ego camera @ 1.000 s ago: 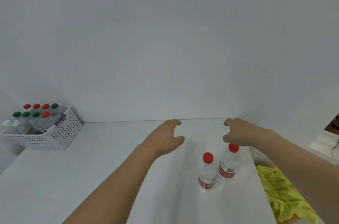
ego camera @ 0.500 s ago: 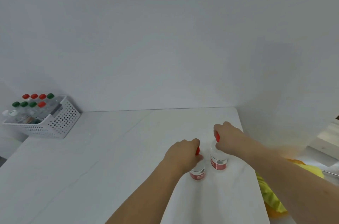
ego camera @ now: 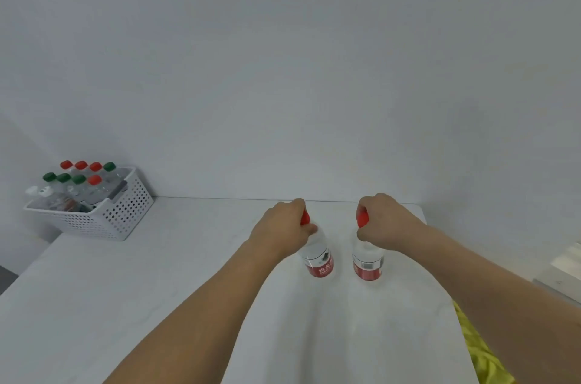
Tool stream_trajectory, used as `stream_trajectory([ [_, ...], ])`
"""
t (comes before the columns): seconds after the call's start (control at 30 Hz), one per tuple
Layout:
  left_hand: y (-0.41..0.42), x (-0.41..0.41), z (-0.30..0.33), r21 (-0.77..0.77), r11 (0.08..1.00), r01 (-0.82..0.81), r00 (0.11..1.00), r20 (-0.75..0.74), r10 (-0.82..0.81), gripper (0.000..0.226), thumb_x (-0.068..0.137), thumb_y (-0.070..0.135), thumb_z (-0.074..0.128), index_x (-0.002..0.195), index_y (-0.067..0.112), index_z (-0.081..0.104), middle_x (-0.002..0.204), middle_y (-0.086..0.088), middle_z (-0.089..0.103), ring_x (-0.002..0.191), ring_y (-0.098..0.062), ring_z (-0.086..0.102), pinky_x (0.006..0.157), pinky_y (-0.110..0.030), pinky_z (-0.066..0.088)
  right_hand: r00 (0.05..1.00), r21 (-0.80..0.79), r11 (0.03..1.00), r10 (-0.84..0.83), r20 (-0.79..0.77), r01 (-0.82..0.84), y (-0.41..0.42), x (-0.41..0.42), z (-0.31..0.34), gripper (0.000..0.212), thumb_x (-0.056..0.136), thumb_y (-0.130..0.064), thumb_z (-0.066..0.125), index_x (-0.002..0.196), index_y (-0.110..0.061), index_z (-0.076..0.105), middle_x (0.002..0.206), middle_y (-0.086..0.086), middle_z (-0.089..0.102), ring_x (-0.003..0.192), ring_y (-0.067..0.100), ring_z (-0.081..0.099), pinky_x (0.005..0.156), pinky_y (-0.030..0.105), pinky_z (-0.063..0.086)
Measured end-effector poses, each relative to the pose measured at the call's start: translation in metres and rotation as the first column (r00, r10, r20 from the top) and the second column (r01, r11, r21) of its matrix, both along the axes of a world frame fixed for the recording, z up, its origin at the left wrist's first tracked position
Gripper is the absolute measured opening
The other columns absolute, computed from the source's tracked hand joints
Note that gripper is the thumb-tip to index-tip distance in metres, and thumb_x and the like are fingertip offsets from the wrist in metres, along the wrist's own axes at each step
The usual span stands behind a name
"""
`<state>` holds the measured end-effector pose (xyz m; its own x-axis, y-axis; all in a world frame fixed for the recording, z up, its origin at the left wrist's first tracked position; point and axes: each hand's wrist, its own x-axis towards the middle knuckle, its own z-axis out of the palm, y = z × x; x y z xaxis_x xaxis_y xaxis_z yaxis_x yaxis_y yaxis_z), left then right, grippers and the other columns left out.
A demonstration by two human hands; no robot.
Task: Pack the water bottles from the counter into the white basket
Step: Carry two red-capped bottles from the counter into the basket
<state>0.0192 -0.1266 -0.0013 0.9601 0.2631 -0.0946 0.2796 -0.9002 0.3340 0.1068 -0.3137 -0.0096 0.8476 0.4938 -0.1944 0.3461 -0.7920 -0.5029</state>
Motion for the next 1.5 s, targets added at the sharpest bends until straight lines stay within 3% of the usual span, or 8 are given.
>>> stream_trajectory([
  [0.33, 0.115, -0.015, 0.053, 0.041, 0.999, 0.033, 0.979, 0.202, -0.041, 0.028, 0.090, 0.039, 0.055, 0.098, 0.011, 0.054, 0.089, -0.006, 0.062, 0.080, -0.025, 0.059, 0.063, -0.034, 0.049, 0.987, 0.099, 0.991, -0.105, 0.125, 0.093, 0.115, -0.029, 0.051, 0.014, 0.076, -0.013, 0.063, 0.084, -0.021, 0.054, 0.095, 0.002, 0.048, 0.078, 0.019, 0.054, 0.057, 0.024, 0.040],
  [0.6, 0.182, -0.040, 0.080, 0.092, 0.996, -0.006, 0.968, 0.252, -0.017, 0.029, 0.091, 0.037, 0.056, 0.099, 0.009, 0.054, 0.090, -0.009, 0.062, 0.080, -0.028, 0.058, 0.063, -0.034, 0.048, 0.969, 0.187, 0.980, -0.112, 0.220, 0.071, 0.180, -0.059, 0.082, 0.015, 0.079, -0.014, 0.061, 0.089, -0.020, 0.052, 0.100, 0.005, 0.045, 0.083, 0.023, 0.053, 0.065, 0.027, 0.041],
  [0.83, 0.266, -0.061, 0.099, 0.077, 0.997, -0.028, 0.952, 0.307, 0.003, 0.029, 0.090, 0.038, 0.056, 0.096, 0.010, 0.055, 0.087, -0.008, 0.061, 0.078, -0.026, 0.058, 0.064, -0.036, 0.050, 0.951, 0.162, 0.982, -0.143, 0.273, 0.101, 0.248, -0.087, 0.099, 0.018, 0.079, -0.018, 0.061, 0.095, -0.017, 0.053, 0.104, 0.005, 0.045, 0.089, 0.027, 0.055, 0.073, 0.033, 0.046],
  [1.07, 0.391, -0.093, 0.110, 0.121, 0.991, -0.061, 0.927, 0.375, 0.012, 0.027, 0.090, 0.037, 0.057, 0.094, 0.011, 0.054, 0.084, -0.006, 0.062, 0.075, -0.026, 0.059, 0.065, -0.037, 0.051, 0.944, 0.253, 0.962, -0.171, 0.283, 0.098, 0.376, -0.120, 0.102, 0.015, 0.079, -0.017, 0.060, 0.092, -0.018, 0.052, 0.101, 0.004, 0.047, 0.082, 0.024, 0.055, 0.067, 0.028, 0.042],
  [1.3, 0.500, -0.131, 0.114, 0.119, 0.977, -0.179, 0.904, 0.412, 0.115, 0.027, 0.091, 0.040, 0.058, 0.093, 0.013, 0.052, 0.080, -0.003, 0.060, 0.069, -0.019, 0.056, 0.058, -0.031, 0.043, 0.946, 0.354, 0.935, -0.098, 0.309, -0.019, 0.483, -0.144, 0.101, 0.017, 0.079, -0.022, 0.061, 0.092, -0.021, 0.051, 0.100, 0.000, 0.045, 0.081, 0.020, 0.055, 0.066, 0.025, 0.040],
  [1.5, 0.605, -0.154, 0.108, 0.142, 0.965, -0.222, 0.901, 0.409, 0.147, 0.028, 0.090, 0.040, 0.058, 0.090, 0.013, 0.053, 0.077, -0.003, 0.060, 0.066, -0.020, 0.057, 0.057, -0.031, 0.044, 0.957, 0.404, 0.912, -0.055, 0.286, -0.069, 0.582, -0.162, 0.093, 0.018, 0.079, -0.024, 0.063, 0.091, -0.025, 0.050, 0.098, -0.005, 0.044, 0.078, 0.012, 0.052, 0.060, 0.015, 0.036],
])
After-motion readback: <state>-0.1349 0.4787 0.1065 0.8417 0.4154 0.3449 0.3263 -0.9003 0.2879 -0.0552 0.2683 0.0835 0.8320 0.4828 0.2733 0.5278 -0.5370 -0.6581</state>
